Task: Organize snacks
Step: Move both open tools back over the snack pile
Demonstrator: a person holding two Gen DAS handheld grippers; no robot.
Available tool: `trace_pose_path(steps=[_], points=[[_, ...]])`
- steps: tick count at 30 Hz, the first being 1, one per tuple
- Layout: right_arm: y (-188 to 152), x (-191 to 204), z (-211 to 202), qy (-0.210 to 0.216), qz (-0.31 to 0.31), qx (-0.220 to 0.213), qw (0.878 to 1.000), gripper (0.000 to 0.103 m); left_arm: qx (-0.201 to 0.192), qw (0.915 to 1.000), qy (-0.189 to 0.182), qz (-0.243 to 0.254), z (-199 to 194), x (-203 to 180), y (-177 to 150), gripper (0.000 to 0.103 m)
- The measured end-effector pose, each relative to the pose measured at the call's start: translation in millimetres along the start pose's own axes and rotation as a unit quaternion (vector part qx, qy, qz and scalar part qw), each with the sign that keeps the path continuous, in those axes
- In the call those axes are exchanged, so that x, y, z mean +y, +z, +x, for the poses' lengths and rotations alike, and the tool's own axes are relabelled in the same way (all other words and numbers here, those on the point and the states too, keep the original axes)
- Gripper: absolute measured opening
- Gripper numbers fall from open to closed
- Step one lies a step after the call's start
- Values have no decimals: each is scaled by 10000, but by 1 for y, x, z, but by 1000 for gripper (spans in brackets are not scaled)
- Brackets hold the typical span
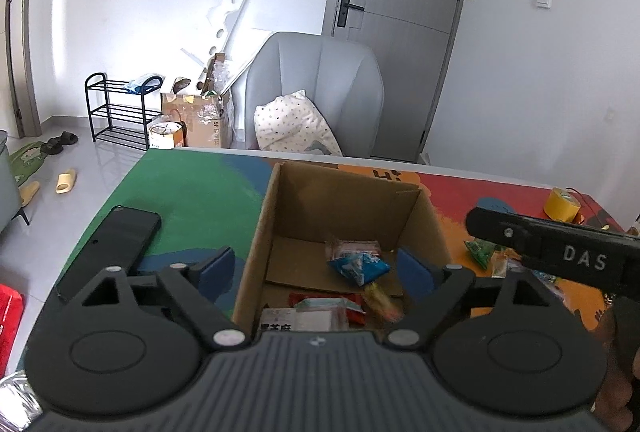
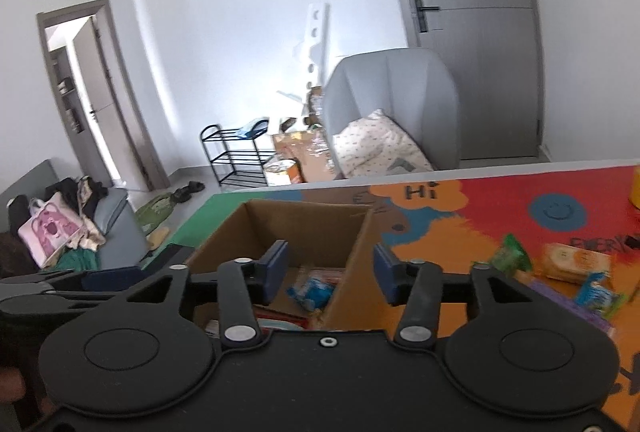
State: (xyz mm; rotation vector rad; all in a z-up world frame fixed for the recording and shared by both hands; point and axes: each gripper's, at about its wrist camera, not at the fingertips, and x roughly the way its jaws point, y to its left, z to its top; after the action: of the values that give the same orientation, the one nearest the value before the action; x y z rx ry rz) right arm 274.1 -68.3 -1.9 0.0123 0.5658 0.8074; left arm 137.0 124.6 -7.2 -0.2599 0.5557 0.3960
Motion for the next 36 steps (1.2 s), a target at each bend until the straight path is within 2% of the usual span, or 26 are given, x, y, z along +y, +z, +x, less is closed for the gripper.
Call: trace_pose_path(steps=[3,10,12,18,22,36], points=[[-3,-13,-8,-124,108,-6,9999,56,22,10000,-70,0,1,-6,0,94],[-14,-38,-25,-413,325,-16,9986,73,70,9998,-167,78,5,-25,-5,96],[-16,-45,-30,-485,374,-15,9981,75,82,9996,-227,133,7,-32,-6,97],[-19,-61,-45,-693,447,-109,9965,93,127,9992,-345,180,10,-49,-9,101],[-22,-72,-53,-810,503,-169,9953,95,181,9980,-572,217,11,-57,-10,101],[-34,-110,-78,-1196,722,-235,9899,96,125,9957,-787,482,12,-85,-13,101]])
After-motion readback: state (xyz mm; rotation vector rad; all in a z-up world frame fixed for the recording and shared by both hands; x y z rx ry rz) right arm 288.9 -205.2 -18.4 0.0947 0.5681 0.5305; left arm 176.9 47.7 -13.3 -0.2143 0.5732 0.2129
